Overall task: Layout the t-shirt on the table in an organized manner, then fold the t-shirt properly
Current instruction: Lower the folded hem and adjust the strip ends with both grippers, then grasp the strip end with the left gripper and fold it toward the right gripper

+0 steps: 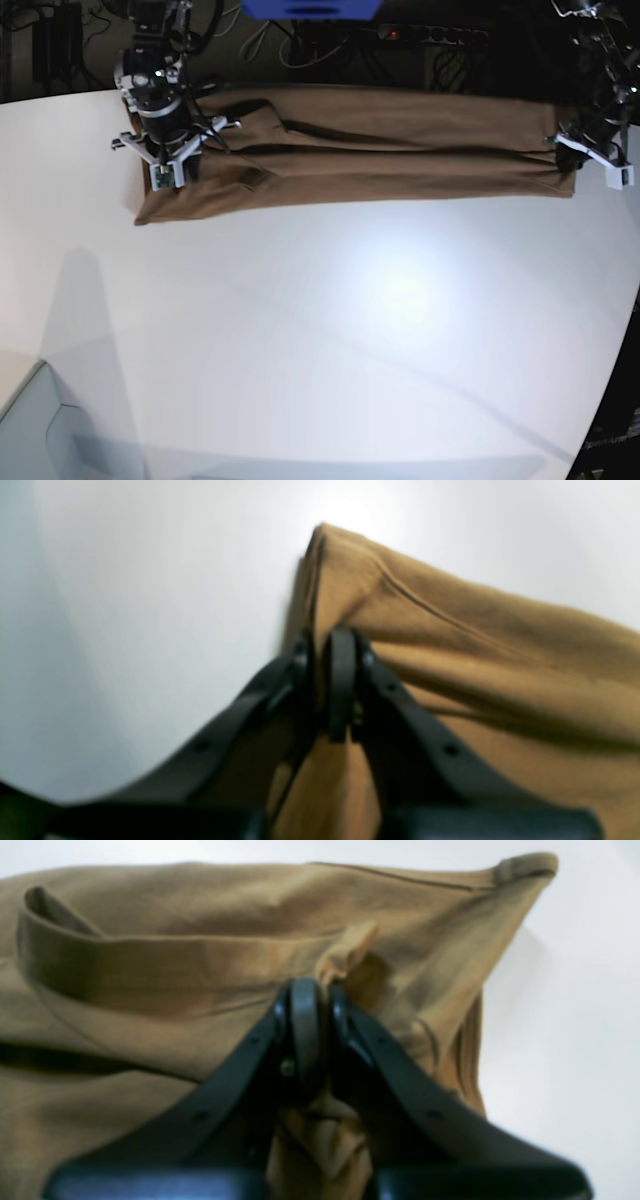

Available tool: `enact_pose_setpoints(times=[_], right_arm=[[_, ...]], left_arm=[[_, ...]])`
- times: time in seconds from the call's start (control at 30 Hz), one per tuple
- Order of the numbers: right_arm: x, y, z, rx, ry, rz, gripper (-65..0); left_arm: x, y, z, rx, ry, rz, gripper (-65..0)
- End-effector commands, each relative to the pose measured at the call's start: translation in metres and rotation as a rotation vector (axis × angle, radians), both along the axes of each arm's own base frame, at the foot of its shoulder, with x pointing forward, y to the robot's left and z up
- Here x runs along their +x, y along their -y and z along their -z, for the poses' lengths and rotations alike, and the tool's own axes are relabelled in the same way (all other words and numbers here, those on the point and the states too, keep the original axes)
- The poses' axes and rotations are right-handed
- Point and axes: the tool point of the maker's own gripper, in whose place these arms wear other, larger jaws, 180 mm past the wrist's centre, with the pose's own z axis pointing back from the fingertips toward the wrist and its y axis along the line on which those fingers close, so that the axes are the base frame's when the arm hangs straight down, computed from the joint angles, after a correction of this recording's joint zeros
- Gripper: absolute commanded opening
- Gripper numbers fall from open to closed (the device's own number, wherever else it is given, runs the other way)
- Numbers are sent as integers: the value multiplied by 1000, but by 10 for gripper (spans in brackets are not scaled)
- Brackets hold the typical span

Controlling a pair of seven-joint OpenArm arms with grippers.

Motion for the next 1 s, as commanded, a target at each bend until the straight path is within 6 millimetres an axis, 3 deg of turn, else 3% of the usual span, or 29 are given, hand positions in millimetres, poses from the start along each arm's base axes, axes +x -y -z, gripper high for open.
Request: enact_pose_setpoints(times=[0.0, 0.2, 0.4, 0.53, 0.7, 0.87, 0.97], right_arm=[[7, 1, -8, -1, 36, 2, -627], [6, 0, -8, 3, 36, 4, -627], [6, -9, -8, 18, 36, -9, -627], [7, -33, -10, 45, 42, -58, -627], [7, -49, -8, 72, 34, -81, -627], [8, -49, -9, 73, 37, -80, -627], [7, -49, -8, 73, 36, -80, -627]], left_arm=[[13, -12, -24, 53, 63, -2, -649], [40, -2, -86, 174, 209, 69, -649], [59, 4, -115, 209, 287, 88, -649], [61, 2, -111, 236, 258, 85, -649], [53, 26, -85, 195, 159, 112, -649], [44, 54, -80, 167, 143, 136, -649], [43, 71, -86, 178, 160, 143, -649]])
